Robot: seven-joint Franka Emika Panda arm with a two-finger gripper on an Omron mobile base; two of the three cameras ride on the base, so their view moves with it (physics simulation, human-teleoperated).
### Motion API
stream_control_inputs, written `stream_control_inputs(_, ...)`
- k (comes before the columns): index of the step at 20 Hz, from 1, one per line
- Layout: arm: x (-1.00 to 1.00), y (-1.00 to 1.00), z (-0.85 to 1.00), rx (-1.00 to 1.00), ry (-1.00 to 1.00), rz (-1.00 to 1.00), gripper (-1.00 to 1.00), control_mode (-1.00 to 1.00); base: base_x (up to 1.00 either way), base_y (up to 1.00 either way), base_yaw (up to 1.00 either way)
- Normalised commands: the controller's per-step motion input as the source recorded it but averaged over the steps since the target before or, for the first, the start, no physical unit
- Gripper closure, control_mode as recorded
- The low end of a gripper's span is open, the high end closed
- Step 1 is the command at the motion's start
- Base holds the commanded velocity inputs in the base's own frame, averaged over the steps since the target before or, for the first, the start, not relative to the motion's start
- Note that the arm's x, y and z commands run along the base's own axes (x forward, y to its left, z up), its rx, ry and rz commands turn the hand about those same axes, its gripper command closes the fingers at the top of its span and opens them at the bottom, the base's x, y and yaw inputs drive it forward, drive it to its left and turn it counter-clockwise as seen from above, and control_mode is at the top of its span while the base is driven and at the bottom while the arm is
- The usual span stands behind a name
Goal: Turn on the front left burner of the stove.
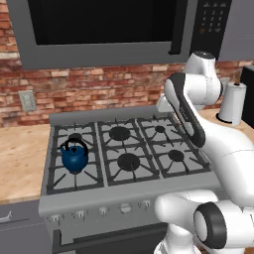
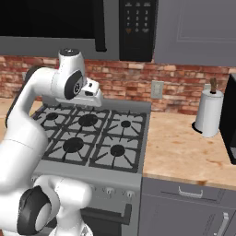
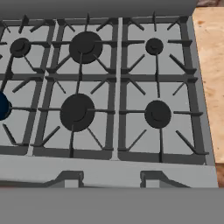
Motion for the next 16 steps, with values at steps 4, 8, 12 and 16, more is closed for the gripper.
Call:
stream_control_inputs(4,0.0,0.68,-0.15,-0.09,0.0,-0.01,-1.0,-1.0,0.0,0.0,0.0)
stream_control_inputs(8,-0.16,1.0,-0.3,-0.24,0.0,-0.1,-1.0,-1.0,0.0,0.0,0.0)
stream_control_inputs(12,-0.49,1.0,-0.3,-0.21,-0.07,-0.08,-1.0,-1.0,0.0,0.0,0.0)
stream_control_inputs(16,-0.86,1.0,-0.35,-0.19,-0.22,-0.04,-1.0,-1.0,0.0,0.0,0.0)
